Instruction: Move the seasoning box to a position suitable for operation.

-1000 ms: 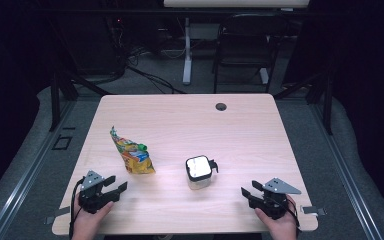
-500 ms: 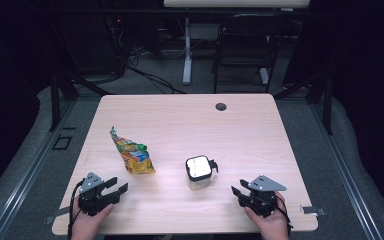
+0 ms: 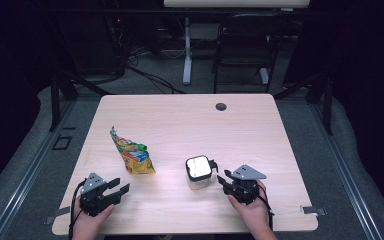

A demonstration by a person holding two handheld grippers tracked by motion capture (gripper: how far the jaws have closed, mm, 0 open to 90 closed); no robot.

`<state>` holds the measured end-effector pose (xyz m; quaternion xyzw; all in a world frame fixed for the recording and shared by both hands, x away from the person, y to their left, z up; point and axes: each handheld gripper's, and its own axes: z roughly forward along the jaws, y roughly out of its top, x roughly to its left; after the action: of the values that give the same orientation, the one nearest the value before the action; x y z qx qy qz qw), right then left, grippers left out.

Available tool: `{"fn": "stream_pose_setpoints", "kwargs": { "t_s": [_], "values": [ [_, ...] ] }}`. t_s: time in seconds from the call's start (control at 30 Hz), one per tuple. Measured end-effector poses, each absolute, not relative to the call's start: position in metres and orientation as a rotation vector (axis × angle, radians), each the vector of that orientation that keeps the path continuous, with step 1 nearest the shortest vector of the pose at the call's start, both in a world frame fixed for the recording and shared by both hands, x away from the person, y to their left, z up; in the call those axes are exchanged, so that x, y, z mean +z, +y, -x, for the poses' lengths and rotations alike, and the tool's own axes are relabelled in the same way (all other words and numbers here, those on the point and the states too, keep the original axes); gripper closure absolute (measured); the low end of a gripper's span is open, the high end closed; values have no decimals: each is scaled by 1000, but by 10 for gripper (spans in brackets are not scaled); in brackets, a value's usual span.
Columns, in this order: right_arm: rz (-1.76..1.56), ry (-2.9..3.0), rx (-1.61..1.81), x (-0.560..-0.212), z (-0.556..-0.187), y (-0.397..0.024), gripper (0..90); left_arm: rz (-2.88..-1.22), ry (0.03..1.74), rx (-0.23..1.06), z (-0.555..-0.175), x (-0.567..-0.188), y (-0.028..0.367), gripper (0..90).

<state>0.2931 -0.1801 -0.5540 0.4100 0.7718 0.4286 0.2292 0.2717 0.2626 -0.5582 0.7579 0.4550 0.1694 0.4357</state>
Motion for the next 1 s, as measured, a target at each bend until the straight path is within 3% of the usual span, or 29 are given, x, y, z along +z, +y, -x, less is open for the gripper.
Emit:
{"fn": "stream_pose_setpoints", "kwargs": {
  "t_s": [0.57, 0.83, 1.0],
  "values": [
    [-1156, 2102, 1122, -565, -324, -159, 662, -1896, 1104, 423, -270, -558, 257, 519],
    [-1175, 2090, 1131, -567, -328, -157, 792, -1893, 1095, 423, -269, -556, 259, 555],
    [-1143, 2098, 1090, -566, -326, -154, 822, -1896, 1083, 422, -269, -555, 257, 569]
  ]
}}
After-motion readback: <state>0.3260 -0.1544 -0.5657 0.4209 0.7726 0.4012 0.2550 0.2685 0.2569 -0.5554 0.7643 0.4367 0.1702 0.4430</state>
